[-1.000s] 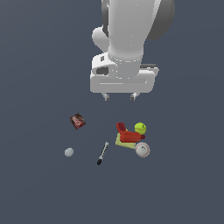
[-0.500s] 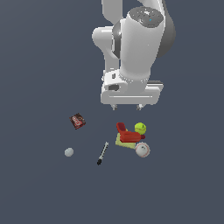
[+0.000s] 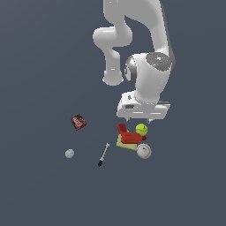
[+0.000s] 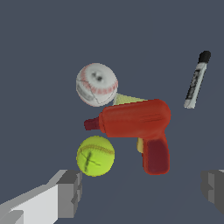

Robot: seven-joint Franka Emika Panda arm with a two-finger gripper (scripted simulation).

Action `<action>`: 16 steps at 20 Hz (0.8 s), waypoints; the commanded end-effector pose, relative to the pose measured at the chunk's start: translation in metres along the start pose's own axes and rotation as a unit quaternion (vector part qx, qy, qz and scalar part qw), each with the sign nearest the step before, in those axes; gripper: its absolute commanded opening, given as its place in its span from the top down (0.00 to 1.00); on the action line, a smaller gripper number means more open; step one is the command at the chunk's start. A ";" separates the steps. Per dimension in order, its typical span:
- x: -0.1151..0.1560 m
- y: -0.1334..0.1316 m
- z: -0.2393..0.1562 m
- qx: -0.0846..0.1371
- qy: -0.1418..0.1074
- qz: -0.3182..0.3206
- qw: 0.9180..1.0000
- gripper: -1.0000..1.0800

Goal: Pick up a designated object from a clutter of objects.

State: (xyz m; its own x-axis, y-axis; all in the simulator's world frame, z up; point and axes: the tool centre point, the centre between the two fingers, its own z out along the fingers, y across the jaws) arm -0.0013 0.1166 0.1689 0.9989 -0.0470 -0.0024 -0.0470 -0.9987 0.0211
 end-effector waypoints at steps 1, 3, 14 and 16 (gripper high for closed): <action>-0.007 -0.014 0.021 0.003 0.001 0.008 1.000 0.04; -0.012 -0.022 0.035 0.004 0.001 0.013 1.000 0.04; -0.031 -0.047 0.075 0.010 0.001 0.027 1.000 0.04; -0.031 -0.048 0.076 0.011 0.001 0.028 1.000 0.04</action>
State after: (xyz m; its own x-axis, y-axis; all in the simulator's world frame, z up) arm -0.0303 0.1634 0.0926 0.9949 -0.1004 -0.0010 -0.1004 -0.9949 0.0009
